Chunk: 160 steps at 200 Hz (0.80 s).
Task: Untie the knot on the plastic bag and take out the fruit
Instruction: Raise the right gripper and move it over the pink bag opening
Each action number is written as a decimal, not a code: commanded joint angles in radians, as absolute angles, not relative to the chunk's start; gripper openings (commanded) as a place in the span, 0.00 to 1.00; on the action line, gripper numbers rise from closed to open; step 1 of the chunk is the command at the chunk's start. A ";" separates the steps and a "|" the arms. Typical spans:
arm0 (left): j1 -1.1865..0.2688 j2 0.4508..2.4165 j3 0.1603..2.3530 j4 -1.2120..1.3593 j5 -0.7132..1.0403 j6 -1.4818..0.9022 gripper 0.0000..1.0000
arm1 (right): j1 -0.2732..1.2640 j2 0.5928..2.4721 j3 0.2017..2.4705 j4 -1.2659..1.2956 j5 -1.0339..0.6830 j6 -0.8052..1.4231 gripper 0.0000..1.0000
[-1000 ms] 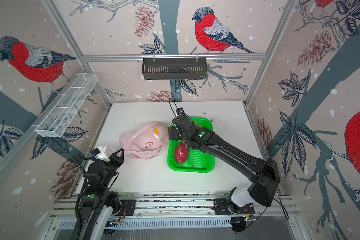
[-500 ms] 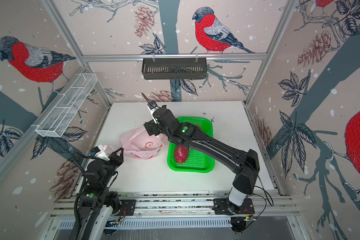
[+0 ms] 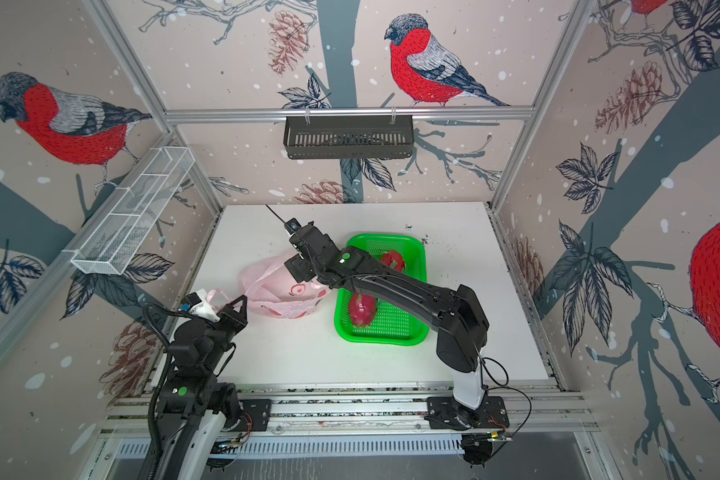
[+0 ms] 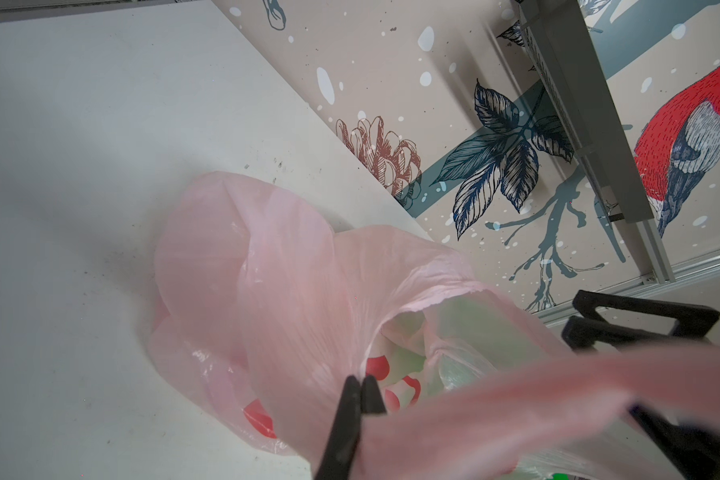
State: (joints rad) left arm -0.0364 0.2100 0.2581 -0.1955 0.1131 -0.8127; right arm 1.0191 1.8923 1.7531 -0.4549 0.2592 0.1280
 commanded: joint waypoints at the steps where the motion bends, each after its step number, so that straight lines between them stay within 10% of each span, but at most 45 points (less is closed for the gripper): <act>1: -0.038 0.208 0.267 -0.190 0.119 -0.798 0.00 | 1.018 1.913 1.776 -0.503 0.263 0.122 0.89; 88: -0.038 0.212 0.272 -0.170 0.127 -0.778 0.00 | 1.022 2.053 1.922 -0.665 0.362 0.078 0.88; 160: -0.038 0.203 0.268 -0.181 0.138 -0.773 0.00 | 1.022 2.159 1.933 -0.539 0.552 0.072 0.67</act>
